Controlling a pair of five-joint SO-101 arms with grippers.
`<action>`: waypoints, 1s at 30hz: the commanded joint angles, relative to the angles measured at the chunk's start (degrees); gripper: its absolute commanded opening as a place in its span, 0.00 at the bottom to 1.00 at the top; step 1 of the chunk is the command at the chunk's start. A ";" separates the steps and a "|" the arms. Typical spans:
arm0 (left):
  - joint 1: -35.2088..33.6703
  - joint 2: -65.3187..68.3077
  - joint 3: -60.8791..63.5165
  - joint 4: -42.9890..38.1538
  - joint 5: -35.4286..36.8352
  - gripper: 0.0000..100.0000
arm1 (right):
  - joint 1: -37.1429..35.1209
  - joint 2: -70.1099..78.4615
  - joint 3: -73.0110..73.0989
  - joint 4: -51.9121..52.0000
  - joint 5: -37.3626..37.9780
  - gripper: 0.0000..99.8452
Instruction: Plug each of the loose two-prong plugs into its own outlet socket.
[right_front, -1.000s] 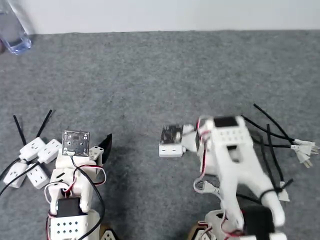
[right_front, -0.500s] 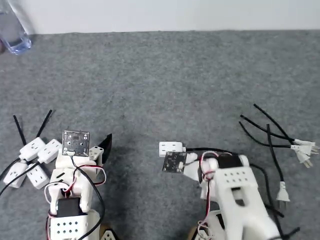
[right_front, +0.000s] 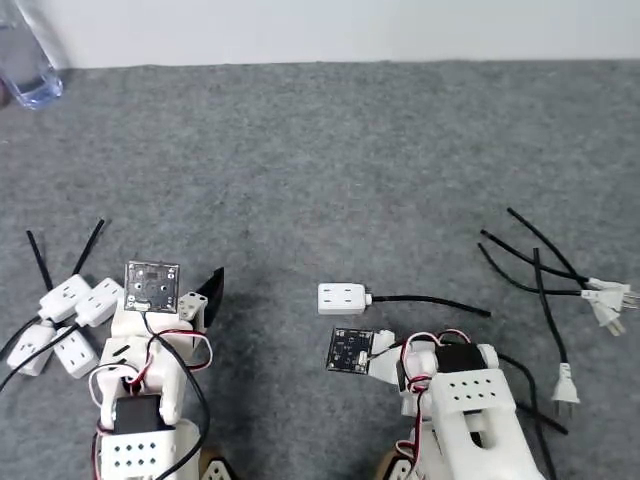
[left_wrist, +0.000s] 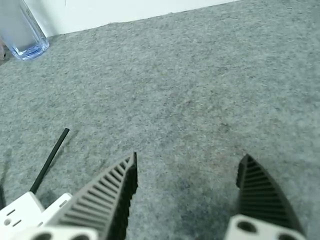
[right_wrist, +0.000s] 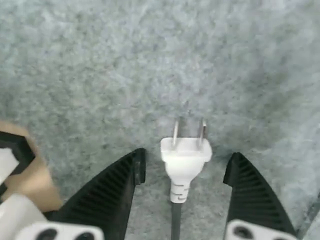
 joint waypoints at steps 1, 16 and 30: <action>0.35 -0.53 -0.31 -0.70 -0.70 0.30 | 0.13 -0.48 -0.62 -1.71 0.88 0.26; 0.35 -0.53 -0.31 -0.62 -0.70 0.30 | 0.13 -0.40 -0.35 -2.68 2.73 0.11; 0.35 -0.53 -0.31 -0.62 -0.70 0.30 | 3.56 -0.84 0.62 -4.18 5.19 0.02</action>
